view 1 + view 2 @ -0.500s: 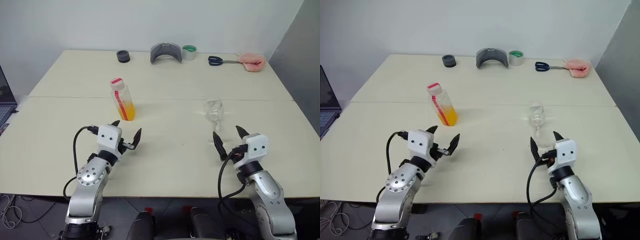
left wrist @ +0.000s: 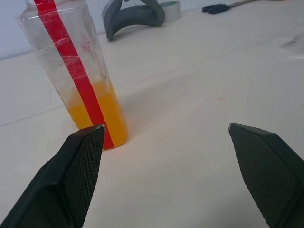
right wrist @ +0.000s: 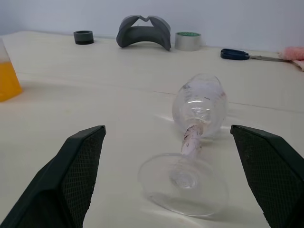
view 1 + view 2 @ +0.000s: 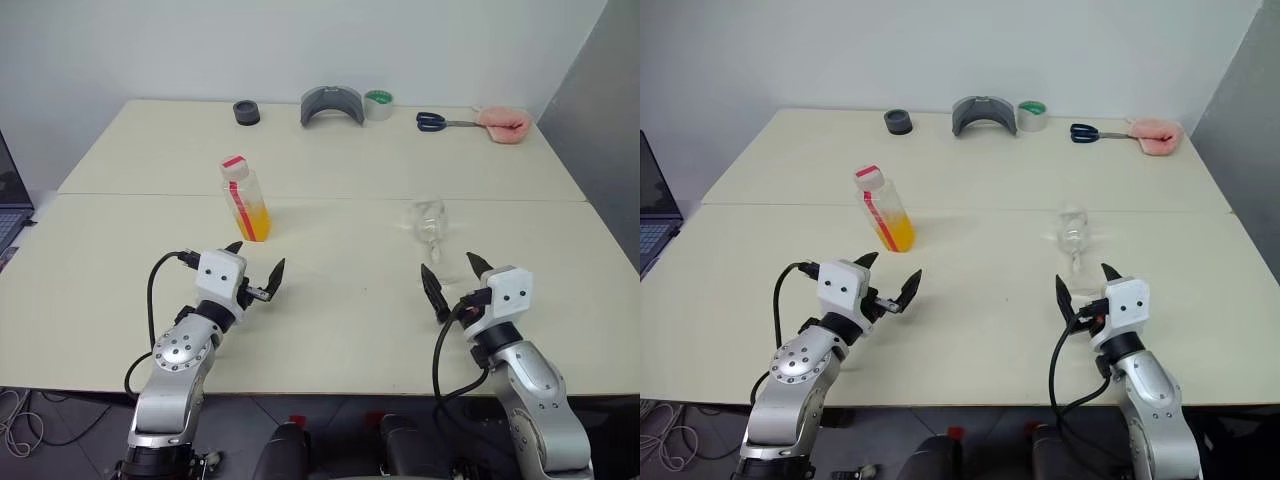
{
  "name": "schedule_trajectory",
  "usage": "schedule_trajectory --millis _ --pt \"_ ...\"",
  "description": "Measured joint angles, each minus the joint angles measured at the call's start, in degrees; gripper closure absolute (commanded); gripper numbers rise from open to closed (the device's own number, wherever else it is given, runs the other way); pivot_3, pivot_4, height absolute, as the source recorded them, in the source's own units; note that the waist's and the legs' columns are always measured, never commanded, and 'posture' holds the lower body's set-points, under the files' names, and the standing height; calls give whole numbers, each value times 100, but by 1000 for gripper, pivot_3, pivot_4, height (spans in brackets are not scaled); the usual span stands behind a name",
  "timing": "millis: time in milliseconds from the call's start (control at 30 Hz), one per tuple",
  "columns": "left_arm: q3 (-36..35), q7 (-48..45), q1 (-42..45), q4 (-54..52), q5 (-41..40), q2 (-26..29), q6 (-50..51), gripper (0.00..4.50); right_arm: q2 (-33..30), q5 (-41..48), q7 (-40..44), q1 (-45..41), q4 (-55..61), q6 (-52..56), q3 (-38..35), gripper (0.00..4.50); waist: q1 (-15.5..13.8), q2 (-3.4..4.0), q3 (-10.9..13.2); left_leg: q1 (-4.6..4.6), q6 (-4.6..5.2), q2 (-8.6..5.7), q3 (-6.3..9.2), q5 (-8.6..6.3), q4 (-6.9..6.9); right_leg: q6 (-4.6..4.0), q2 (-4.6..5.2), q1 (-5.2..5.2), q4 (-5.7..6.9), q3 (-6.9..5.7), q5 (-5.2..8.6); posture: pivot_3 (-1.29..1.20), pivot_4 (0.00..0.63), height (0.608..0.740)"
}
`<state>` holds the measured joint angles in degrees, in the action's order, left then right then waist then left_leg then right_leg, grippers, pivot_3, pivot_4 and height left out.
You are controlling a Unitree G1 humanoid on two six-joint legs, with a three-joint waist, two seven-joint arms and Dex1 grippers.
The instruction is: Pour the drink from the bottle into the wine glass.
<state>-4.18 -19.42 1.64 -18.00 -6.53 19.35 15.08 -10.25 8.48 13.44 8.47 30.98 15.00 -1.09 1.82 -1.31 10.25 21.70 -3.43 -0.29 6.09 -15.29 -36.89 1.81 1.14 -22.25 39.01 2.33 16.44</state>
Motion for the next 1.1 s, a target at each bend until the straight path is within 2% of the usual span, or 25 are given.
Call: schedule_trajectory --millis 367,533,667,933,1100 --pt "-127 -5 83 57 -40 3 -29 38 -51 -10 53 11 -45 -78 4 0 0 0 0 0 0 0 0 0 0 0 0 0 0 0 0 0 150 740" --pt "-243 55 87 65 -39 -16 -53 38 -272 87 374 4 -78 -124 19 0 0 0 0 0 0 0 0 0 -1 0 0 0 0 -1 0 0 150 740" --pt "-374 269 144 151 -28 -74 -38 38 -679 508 955 -239 -19 1 68 0 4 0 0 -1 0 0 0 0 -2 0 -1 0 0 -1 0 0 150 740" --pt "-651 273 457 495 -204 -44 15 38 -1656 1726 2101 -1152 258 898 106 0 -10 -2 0 3 1 -4 6 0 -5 0 1 3 -2 -7 0 0 150 740" --pt "-651 227 747 833 -315 -43 155 38 -1966 2195 2582 -1432 271 1208 229 0 -4 -3 0 3 1 -3 7 0 -7 1 -1 3 -1 -8 -1 0 150 740"
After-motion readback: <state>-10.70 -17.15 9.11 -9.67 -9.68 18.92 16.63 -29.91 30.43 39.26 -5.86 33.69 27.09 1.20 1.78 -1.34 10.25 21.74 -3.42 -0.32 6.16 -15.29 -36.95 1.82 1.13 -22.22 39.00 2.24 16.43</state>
